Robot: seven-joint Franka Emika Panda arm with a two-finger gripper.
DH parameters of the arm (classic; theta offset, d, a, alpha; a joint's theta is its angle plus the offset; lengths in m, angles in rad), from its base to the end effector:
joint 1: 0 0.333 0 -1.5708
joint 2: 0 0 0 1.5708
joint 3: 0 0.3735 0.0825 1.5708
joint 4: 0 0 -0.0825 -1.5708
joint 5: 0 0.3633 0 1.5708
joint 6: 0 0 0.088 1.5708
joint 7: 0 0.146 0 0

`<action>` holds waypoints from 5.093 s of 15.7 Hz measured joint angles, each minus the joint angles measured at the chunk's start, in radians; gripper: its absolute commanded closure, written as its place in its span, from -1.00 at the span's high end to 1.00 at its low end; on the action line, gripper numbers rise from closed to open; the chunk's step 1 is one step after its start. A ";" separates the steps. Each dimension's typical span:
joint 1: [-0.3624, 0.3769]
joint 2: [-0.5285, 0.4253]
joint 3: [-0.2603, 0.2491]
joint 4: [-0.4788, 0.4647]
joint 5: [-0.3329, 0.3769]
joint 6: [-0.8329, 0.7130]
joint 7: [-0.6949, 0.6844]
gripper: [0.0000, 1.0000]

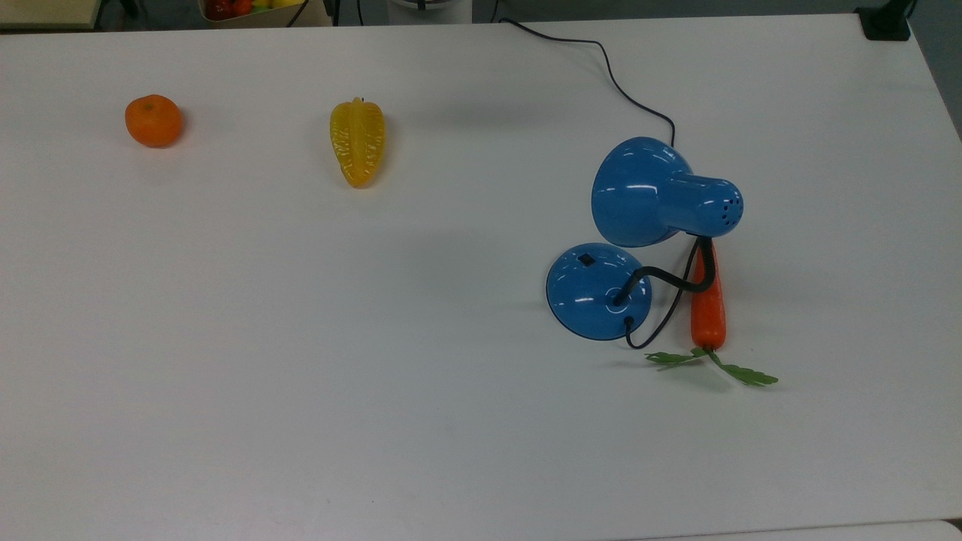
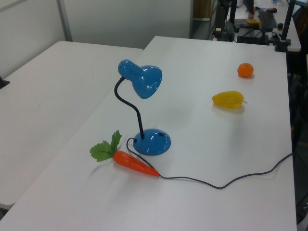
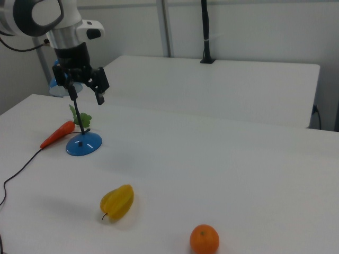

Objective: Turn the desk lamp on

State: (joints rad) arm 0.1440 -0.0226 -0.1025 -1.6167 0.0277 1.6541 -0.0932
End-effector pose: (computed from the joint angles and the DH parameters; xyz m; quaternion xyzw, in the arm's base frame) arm 0.5352 0.0254 0.6418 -0.9972 -0.0665 -0.0303 0.0142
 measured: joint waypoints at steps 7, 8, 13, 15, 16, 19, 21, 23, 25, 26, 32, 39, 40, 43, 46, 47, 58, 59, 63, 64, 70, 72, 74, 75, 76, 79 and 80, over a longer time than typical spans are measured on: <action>0.000 0.011 0.001 0.000 0.001 0.011 0.000 -0.76; 0.000 0.011 0.002 0.000 0.001 0.011 0.000 -0.77; 0.001 0.016 0.028 -0.015 0.001 0.011 -0.021 -1.00; 0.001 0.025 0.035 -0.019 0.001 0.011 -0.024 -1.00; 0.002 0.031 0.036 -0.019 0.001 0.011 -0.025 -1.00; 0.014 0.063 0.040 -0.022 0.002 0.026 -0.038 -1.00; 0.035 0.094 0.045 -0.029 0.002 0.089 -0.038 -1.00; 0.050 0.119 0.052 -0.046 0.002 0.149 -0.038 -1.00; 0.065 0.137 0.054 -0.063 0.002 0.204 -0.038 -1.00; 0.073 0.147 0.054 -0.070 0.002 0.230 -0.038 -1.00; 0.103 0.228 0.079 -0.080 0.016 0.362 -0.038 -1.00; 0.130 0.319 0.105 -0.083 0.016 0.513 -0.038 -1.00; 0.137 0.327 0.105 -0.083 0.016 0.528 -0.038 -1.00; 0.150 0.353 0.125 -0.084 0.016 0.559 -0.038 -1.00; 0.151 0.379 0.152 -0.084 0.016 0.597 -0.038 -1.00; 0.151 0.387 0.158 -0.084 0.016 0.610 -0.038 -1.00; 0.174 0.474 0.180 -0.091 0.016 0.767 -0.038 -1.00; 0.174 0.478 0.180 -0.091 0.016 0.783 -0.038 -1.00; 0.174 0.489 0.180 -0.091 0.016 0.822 -0.038 -1.00; 0.174 0.491 0.180 -0.091 0.016 0.823 -0.038 -1.00; 0.178 0.501 0.181 -0.093 0.016 0.823 -0.038 -1.00; 0.181 0.510 0.181 -0.094 0.016 0.830 -0.038 -1.00; 0.183 0.512 0.181 -0.101 0.016 0.851 -0.038 -1.00; 0.183 0.513 0.181 -0.104 0.016 0.860 -0.038 -1.00; 0.184 0.513 0.181 -0.109 0.016 0.869 -0.038 -1.00; 0.184 0.512 0.181 -0.112 0.016 0.874 -0.038 -1.00; 0.184 0.512 0.181 -0.112 0.016 0.874 -0.038 -1.00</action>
State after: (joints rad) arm 0.3278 0.4891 0.0783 -1.7284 0.0440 2.5284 -0.1308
